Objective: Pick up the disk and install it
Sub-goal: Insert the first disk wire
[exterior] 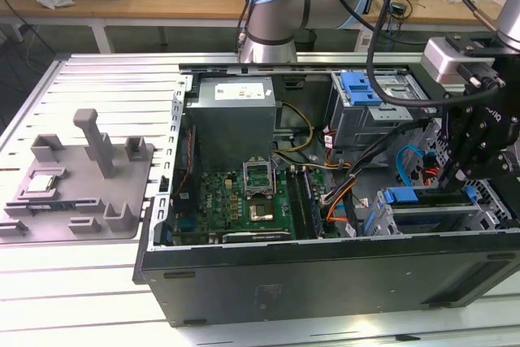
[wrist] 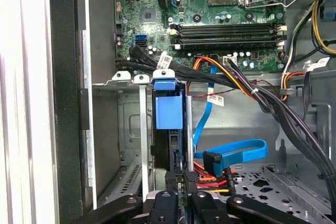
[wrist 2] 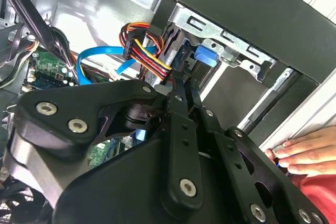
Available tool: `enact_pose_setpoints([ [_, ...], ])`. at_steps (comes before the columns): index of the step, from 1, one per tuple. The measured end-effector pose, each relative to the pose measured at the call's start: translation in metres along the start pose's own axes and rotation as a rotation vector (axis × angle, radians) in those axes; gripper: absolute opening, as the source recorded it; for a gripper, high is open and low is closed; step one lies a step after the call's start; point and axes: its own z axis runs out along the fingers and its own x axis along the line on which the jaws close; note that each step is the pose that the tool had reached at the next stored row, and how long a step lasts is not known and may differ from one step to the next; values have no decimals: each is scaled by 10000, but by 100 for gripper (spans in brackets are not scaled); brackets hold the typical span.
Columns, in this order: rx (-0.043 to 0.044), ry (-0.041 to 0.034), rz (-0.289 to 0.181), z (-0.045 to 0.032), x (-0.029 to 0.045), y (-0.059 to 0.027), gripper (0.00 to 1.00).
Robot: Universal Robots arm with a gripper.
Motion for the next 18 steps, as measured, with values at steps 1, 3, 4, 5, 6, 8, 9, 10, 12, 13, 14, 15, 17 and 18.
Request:
enact_pose_setpoints([
  [1,0,-2,0,6,0,0,16],
  [3,0,-1,0,16,-1,0,16],
  [4,1,2,1,27,-1,1,16],
  [5,1,-2,0,41,-3,0,16],
  [6,0,-5,0,53,-3,1,16],
  [8,1,0,0,62,-3,1,16],
  [9,0,-3,1,65,-4,1,16],
  [10,0,-1,1,65,-3,1,16],
  [12,0,0,1,66,-4,1,16],
  [13,0,-1,0,67,-4,1,16],
  [14,0,0,0,67,-4,1,16],
  [15,0,-1,1,68,-4,1,16],
  [17,1,0,0,69,-4,1,16],
  [18,0,-1,0,69,-4,1,16],
])
